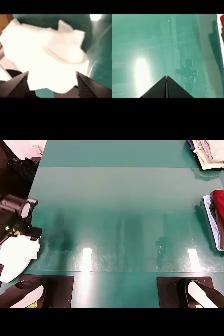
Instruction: Fold the shirts.
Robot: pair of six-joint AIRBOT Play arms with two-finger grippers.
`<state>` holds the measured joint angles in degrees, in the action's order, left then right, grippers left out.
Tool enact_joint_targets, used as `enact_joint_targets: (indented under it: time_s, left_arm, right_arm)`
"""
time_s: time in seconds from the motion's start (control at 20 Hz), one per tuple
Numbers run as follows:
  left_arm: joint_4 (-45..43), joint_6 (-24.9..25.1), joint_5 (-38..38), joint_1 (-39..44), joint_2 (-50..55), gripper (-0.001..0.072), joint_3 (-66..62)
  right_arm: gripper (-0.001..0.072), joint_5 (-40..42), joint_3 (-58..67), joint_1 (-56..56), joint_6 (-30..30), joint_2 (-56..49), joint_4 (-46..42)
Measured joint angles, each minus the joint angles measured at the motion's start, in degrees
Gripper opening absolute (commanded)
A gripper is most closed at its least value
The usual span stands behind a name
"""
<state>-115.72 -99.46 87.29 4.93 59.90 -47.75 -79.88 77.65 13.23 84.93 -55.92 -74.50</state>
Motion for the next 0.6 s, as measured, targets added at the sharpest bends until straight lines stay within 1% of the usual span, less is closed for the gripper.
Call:
enact_joint_targets:
  time_s: [0.05, 0.1, 0.15, 0.2, 0.25, 0.45, 0.6]
  left_arm:
    - [-0.4, -0.7, -1.2, -1.5, 0.0, 0.068, 2.1]
    - [-0.4, -1.2, -2.8, -3.0, -0.1, 0.0563, 3.6]
    - [-0.3, -1.6, -4.0, -4.1, -0.1, 0.0355, 4.7]
    - [-0.1, -1.8, -5.1, -4.9, -0.1, 0.0127, 5.5]
    - [0.1, -2.0, -5.9, -5.5, -0.1, 0.0033, 6.1]
    - [1.8, -1.6, -7.4, -6.5, -0.1, 0.0024, 4.5]
    - [3.2, 2.3, -6.7, -4.2, -0.2, 0.0024, -4.5]
  right_arm:
    - [0.0018, 0.0, 0.0, 0.0, 0.0, 0.0, 0.0]
    - [0.0018, 0.0, 0.0, 0.0, 0.0, 0.0, 0.0]
    - [0.0018, 0.0, 0.0, 0.0, 0.0, 0.0, 0.0]
    - [0.0018, 0.0, 0.0, 0.0, -0.1, 0.0, 0.0]
    - [0.0018, 0.0, 0.0, 0.0, -0.1, 0.0, 0.0]
    - [0.0017, 0.0, 0.0, 0.0, -0.1, 0.0, 0.0]
    - [0.0017, 0.0, 0.0, 0.0, -0.1, 0.0, 0.0]
